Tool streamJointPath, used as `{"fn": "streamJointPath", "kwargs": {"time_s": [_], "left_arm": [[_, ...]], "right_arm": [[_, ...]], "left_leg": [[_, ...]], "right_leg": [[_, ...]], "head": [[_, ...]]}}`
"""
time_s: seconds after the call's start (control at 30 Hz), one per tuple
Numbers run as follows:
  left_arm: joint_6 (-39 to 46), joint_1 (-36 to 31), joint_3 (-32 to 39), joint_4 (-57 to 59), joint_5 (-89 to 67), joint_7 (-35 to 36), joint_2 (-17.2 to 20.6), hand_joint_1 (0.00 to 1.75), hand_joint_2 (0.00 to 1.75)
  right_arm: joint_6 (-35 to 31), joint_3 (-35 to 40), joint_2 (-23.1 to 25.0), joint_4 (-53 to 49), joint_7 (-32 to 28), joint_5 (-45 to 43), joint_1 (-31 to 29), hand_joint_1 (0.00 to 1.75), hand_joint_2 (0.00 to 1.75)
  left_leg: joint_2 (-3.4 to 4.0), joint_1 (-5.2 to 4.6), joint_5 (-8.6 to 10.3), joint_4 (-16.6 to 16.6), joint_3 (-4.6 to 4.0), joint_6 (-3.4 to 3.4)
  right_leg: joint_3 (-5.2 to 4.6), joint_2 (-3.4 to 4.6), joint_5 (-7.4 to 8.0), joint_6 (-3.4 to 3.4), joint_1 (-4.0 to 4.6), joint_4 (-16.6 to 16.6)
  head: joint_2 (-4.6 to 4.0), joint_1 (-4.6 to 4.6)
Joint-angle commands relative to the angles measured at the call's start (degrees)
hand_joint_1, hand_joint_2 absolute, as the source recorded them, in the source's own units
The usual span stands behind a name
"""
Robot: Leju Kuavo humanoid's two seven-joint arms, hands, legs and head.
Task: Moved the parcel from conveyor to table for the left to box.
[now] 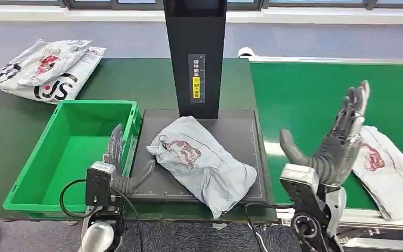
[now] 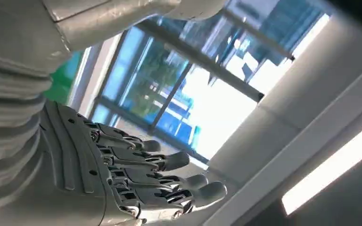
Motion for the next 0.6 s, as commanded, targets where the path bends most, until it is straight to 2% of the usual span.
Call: {"fn": "streamJointPath", "kwargs": {"time_s": [0.03,0.13,0.27,0.33,0.5,0.6], "left_arm": [[-3.91,-19.67,-13.65,28.88,-18.34,3.93,-3.57,0.0,1.75],[-4.58,-21.25,-15.87,31.35,-18.73,3.68,-4.89,0.0,1.75],[-4.58,-21.25,-15.87,31.35,-18.73,3.68,-4.89,0.0,1.75],[-5.84,-22.43,-18.2,32.5,-18.8,3.52,-5.18,0.0,1.75],[-8.44,-24.72,-21.45,37.77,-17.42,3.78,-8.6,0.0,1.75],[-8.12,-25.12,-21.82,38.57,-17.46,3.66,-8.9,0.0,1.75]], "right_arm": [[0.2,-6.07,2.15,3.23,-1.76,-2.98,1.25,0.0,1.75],[0.2,-5.88,2.32,3.82,-1.64,-3.31,0.69,0.0,1.75],[0.2,-5.88,2.32,3.82,-1.64,-3.31,0.69,0.0,1.75],[0.2,-5.58,2.24,4.36,-1.38,-3.82,0.17,0.0,1.75],[0.2,-5.61,3.51,5.42,-1.33,-3.68,-0.54,0.0,1.75],[0.2,-5.6,3.63,5.7,-1.17,-3.44,-0.81,0.0,1.75]], "left_leg": [[-0.5,0.0,0.18,-0.09,0.02,0.01],[-0.35,-0.01,0.25,-0.1,0.02,0.13],[0.02,-0.02,0.17,-0.06,0.07,0.09],[0.01,0.04,0.2,-0.14,0.13,0.07],[0.01,0.0,0.16,-0.02,0.03,0.09],[0.04,0.0,0.16,-0.04,0.05,0.09]], "right_leg": [[0.22,-0.56,0.01,-0.02,0.01,-0.11],[0.28,-0.47,0.13,0.04,0.01,-0.17],[0.16,-0.04,0.26,0.09,-0.01,-0.09],[0.26,-0.09,0.29,0.05,0.05,-0.22],[0.12,-0.06,0.25,0.08,0.02,-0.08],[0.15,-0.04,0.26,0.09,0.02,-0.11]], "head": [[0.02,0.0],[0.02,0.02],[0.0,0.02],[0.02,0.02],[0.02,0.02],[0.0,0.02]]}}
